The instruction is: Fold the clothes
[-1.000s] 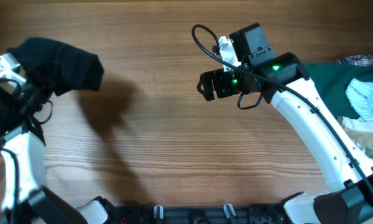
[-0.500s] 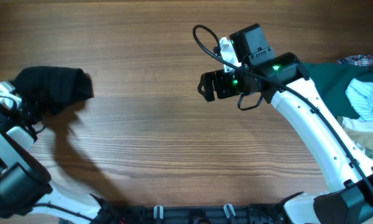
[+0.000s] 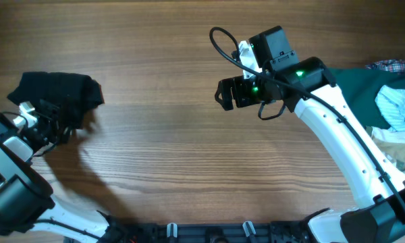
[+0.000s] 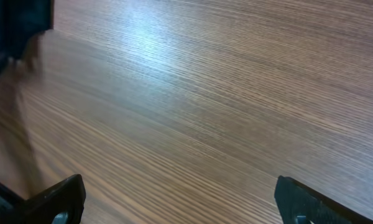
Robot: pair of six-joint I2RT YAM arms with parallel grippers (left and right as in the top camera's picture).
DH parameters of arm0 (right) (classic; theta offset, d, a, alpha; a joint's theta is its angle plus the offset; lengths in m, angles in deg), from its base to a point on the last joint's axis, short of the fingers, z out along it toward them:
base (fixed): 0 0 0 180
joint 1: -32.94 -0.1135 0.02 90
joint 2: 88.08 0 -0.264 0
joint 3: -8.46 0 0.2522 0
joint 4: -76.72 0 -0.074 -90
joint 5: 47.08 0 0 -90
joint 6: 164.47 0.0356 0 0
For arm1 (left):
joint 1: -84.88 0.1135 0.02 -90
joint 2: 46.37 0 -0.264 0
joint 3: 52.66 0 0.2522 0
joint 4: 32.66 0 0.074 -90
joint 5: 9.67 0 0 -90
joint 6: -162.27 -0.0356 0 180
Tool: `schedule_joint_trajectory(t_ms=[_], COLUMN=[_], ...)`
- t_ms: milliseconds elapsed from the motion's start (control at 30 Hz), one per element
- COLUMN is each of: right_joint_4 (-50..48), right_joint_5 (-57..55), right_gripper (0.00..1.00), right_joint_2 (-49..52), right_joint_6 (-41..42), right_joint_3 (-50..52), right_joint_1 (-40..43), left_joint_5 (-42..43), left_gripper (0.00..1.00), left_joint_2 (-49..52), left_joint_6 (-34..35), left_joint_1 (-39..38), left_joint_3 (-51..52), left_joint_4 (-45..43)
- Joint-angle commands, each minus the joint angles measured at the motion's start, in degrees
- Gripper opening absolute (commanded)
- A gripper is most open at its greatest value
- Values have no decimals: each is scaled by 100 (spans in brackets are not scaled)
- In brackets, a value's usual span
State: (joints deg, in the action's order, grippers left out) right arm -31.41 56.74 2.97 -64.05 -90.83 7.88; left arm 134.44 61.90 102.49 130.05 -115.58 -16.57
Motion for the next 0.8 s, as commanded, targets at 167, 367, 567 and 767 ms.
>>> schedule_joint_trajectory(t_ms=[167,367,567,767], right_joint_4=[-76,-695,-697,-463], right_joint_5=[-39,-461,-1650,-1641], right_gripper=[98,95,96,99], right_joint_2=[13,-98,-776,-1668], right_joint_6=[9,186,660,629], right_joint_3=[-7,-129,-688,-719], right_joint_1=[-9,-9,-9,-9], left_joint_5=[-476,-1550,-3976,-6387], left_gripper=[100,100,100,99], left_joint_2=[-2509,-5659,-6717,-6496], left_joint_6=[-863,-1753,-2037,-2037], left_joint_1=[57,-1528,-4063,-6387], left_joint_3=[116,24,-184,-190], left_joint_4=[2610,3727,4170,4592])
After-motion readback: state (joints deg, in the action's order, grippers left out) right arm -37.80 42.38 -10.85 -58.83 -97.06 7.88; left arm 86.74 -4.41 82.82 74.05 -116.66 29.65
